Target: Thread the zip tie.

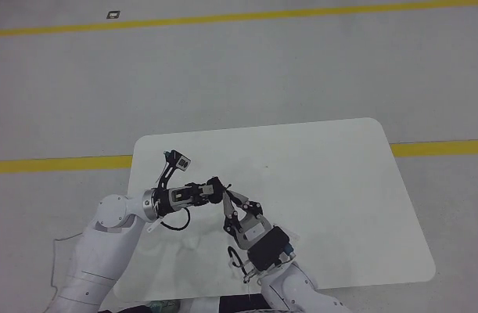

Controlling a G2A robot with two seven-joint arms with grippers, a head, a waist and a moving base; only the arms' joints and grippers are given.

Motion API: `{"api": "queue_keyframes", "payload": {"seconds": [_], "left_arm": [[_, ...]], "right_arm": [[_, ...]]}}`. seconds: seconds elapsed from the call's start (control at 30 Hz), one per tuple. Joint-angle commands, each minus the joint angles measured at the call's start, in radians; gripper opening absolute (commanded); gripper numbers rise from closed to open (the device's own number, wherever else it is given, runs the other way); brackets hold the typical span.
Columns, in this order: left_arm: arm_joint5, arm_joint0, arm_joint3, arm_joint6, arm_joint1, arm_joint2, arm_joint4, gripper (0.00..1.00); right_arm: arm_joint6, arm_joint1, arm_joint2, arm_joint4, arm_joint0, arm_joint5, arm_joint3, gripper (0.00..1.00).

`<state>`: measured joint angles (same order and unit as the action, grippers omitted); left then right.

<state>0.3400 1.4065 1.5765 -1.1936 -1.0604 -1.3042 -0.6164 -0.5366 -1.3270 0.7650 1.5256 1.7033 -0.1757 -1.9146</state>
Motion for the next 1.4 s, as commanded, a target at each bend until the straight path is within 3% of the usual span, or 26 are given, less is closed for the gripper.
{"api": "queue_keyframes", "payload": {"seconds": [0.0,0.63,1.37], "left_arm": [[0.000,0.000,0.000,0.000,0.000,0.000,0.000,0.00],[0.000,0.000,0.000,0.000,0.000,0.000,0.000,0.00],[0.000,0.000,0.000,0.000,0.000,0.000,0.000,0.00]], "right_arm": [[-0.004,-0.001,-0.002,0.001,-0.003,-0.008,0.003,0.00],[-0.002,-0.008,-0.017,0.011,-0.023,-0.070,0.030,0.00],[0.021,-0.016,-0.012,0.043,-0.032,-0.090,0.044,0.00]]}}
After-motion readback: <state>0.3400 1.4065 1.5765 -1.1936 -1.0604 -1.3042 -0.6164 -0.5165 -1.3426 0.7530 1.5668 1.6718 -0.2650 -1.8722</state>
